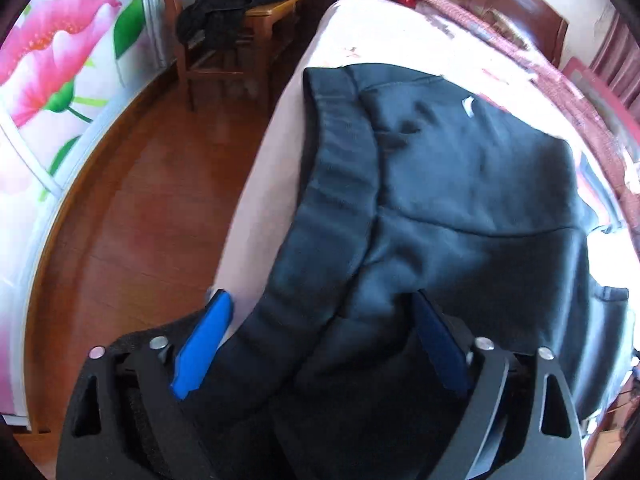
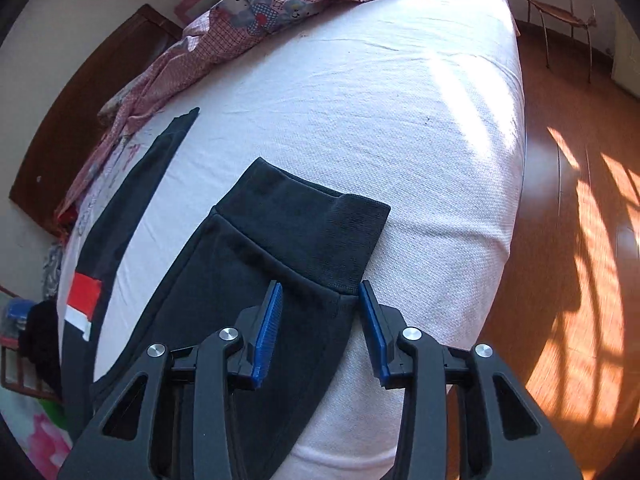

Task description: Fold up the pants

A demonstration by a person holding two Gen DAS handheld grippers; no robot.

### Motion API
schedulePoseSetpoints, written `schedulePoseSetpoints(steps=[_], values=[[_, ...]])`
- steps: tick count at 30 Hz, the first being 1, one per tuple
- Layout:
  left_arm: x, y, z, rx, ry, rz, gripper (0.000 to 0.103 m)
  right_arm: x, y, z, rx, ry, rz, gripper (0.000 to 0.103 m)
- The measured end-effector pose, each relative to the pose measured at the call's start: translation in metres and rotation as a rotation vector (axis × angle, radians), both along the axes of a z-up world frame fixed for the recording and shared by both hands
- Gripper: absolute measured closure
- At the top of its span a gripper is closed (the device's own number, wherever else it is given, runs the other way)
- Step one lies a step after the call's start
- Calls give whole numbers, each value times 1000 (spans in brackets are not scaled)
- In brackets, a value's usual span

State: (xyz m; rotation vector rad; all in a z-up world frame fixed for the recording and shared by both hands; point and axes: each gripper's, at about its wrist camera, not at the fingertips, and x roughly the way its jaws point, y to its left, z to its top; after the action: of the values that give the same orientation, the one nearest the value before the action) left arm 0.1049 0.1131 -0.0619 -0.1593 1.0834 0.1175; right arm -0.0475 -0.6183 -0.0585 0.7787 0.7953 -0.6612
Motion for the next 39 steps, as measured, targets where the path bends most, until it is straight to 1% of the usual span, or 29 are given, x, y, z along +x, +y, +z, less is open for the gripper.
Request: schedulePoseSetpoints(steps=[1, 2, 3, 5, 7, 9, 11, 12, 14, 15, 16, 17, 18, 19, 21, 22, 23, 25, 26, 27, 28, 29, 30, 31, 33, 35, 36, 37, 39], values=[[0, 6, -4, -41, 15, 24, 7, 5, 4, 3, -43, 26, 46, 92], [0, 12, -6, -67, 17, 48, 5, 9, 8, 6, -68, 33, 81, 92], [0, 14, -5, -74, 21, 52, 5, 11, 12, 14, -112, 46, 103, 93], [2, 13, -5, -66, 40, 52, 5, 8, 19, 38, -212, 28, 130, 93], [2, 15, -4, -73, 52, 64, 4, -8, 15, 64, -266, -22, 92, 93], [2, 16, -4, -74, 59, 70, 4, -27, 4, 75, -297, -41, 37, 93], [1, 16, -5, -69, 55, 71, 3, -44, -14, 66, -289, -33, -14, 93], [2, 17, -6, -61, 56, 71, 2, -51, -23, 55, -260, -28, -35, 93], [3, 17, -7, -61, 49, 69, 2, -57, -35, 23, -174, 27, -33, 92], [3, 16, -7, -59, 49, 67, 2, -58, -34, 10, -168, 39, -33, 90], [4, 16, -7, -58, 50, 64, 2, -59, -34, 0, -176, 61, -40, 86], [4, 17, -6, -63, 54, 63, 2, -58, -35, -15, -181, 95, -56, 78], [5, 18, -5, -67, 58, 65, 2, -58, -34, -16, -204, 105, -70, 75], [5, 20, -5, -70, 67, 70, 2, -56, -33, -14, -225, 127, -80, 69], [4, 24, -1, -73, 77, 89, 2, -54, -30, -6, -274, 190, -96, 64], [0, 25, 5, -59, 66, 98, 3, -55, -24, 4, -334, 232, -129, 62], [-5, 23, 14, -40, 34, 96, 3, -57, -15, 18, -404, 243, -166, 63], [-15, 16, 34, -1, -63, 52, 3, -56, 5, 43, -468, 197, -146, 62], [-18, 9, 44, 19, -102, 24, 3, -52, 19, 54, -464, 139, -81, 63], [-19, 1, 54, -4, -145, -25, 3, -42, 36, 63, -428, 58, 34, 63], [-18, -5, 61, -47, -175, -71, 3, -27, 59, 70, -410, 20, 159, 62], [-15, -13, 67, -79, -199, -116, 3, -11, 87, 75, -409, 4, 295, 62], [-11, -22, 70, -89, -212, -153, 3, 6, 119, 79, -408, -20, 435, 62], [-4, -33, 69, -98, -205, -194, 3, 23, 150, 80, -405, -34, 552, 62], [10, -46, 57, -111, -153, -241, 3, 55, 208, 73, -416, -18, 743, 63], [20, -53, 34, -74, -82, -234, 3, 81, 258, 58, -478, 26, 878, 63], [25, -54, 24, -48, -53, -228, 8, 92, 277, 48, -492, 44, 934, 63], [28, -52, 17, -35, -40, -227, 12, 103, 291, 38, -517, 75, 963, 63], [26, -52, 12, -24, -57, -247, 12, 124, 305, 10, -597, 204, 966, 63]])
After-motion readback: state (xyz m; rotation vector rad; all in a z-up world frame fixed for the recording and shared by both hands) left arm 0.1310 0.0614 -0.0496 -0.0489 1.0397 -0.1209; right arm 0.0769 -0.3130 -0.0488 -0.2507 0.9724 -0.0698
